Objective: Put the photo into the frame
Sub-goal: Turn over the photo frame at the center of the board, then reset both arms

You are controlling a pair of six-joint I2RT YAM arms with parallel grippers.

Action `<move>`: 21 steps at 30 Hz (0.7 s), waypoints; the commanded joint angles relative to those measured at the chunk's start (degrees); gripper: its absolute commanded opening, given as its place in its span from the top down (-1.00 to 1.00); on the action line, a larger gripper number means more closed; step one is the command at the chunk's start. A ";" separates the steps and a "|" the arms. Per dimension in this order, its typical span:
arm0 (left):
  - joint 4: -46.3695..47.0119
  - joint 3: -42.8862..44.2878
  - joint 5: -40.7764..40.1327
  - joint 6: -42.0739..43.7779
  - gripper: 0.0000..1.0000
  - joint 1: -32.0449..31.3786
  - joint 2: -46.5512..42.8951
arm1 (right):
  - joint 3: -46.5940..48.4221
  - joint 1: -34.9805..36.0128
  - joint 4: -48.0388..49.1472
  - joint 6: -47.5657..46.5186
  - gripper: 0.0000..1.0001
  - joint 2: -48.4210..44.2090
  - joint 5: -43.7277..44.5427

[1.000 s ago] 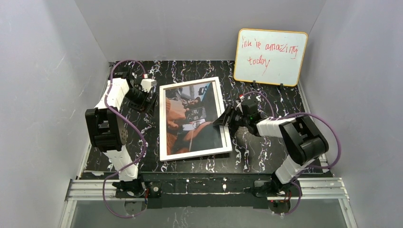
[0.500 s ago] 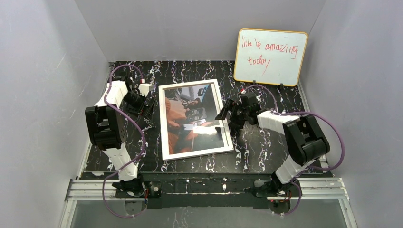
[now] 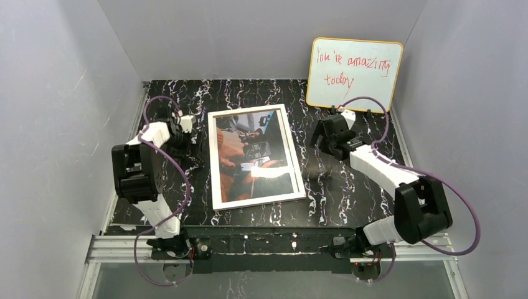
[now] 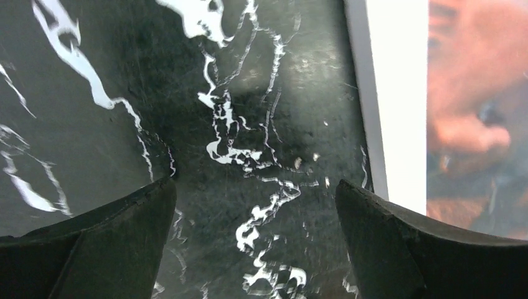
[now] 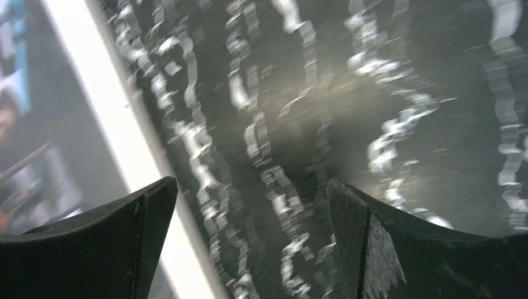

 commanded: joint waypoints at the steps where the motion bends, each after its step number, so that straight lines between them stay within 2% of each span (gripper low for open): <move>1: 25.45 -14.24 -3.44 -16.57 -0.96 0.35 -7.52 | -7.23 -0.67 9.19 -8.17 -0.97 -2.93 27.17; 3: 33.90 -19.82 -1.60 -16.40 -0.96 0.36 -9.05 | -12.37 -1.40 17.98 -11.50 -0.97 -4.58 33.13; 7: 55.28 -31.81 -0.88 -17.07 -0.97 0.33 -12.25 | -21.36 -4.74 34.79 -14.42 -0.97 -8.06 35.74; 11: 79.68 -45.26 1.37 -18.68 -0.96 0.38 -15.24 | -31.39 -8.40 57.05 -21.17 -0.97 -8.29 37.66; 13: 88.70 -49.86 1.94 -18.73 -0.96 0.38 -14.30 | -33.08 -10.67 61.86 -23.23 -0.97 -6.73 35.73; 19: 100.26 -54.57 2.99 -21.19 -0.96 0.32 -12.97 | -36.00 -15.18 70.73 -22.79 -0.97 -2.76 30.42; 21: 109.54 -57.97 4.42 -21.10 -0.96 0.38 -11.55 | -36.75 -16.22 72.78 -22.68 -0.97 -1.35 28.13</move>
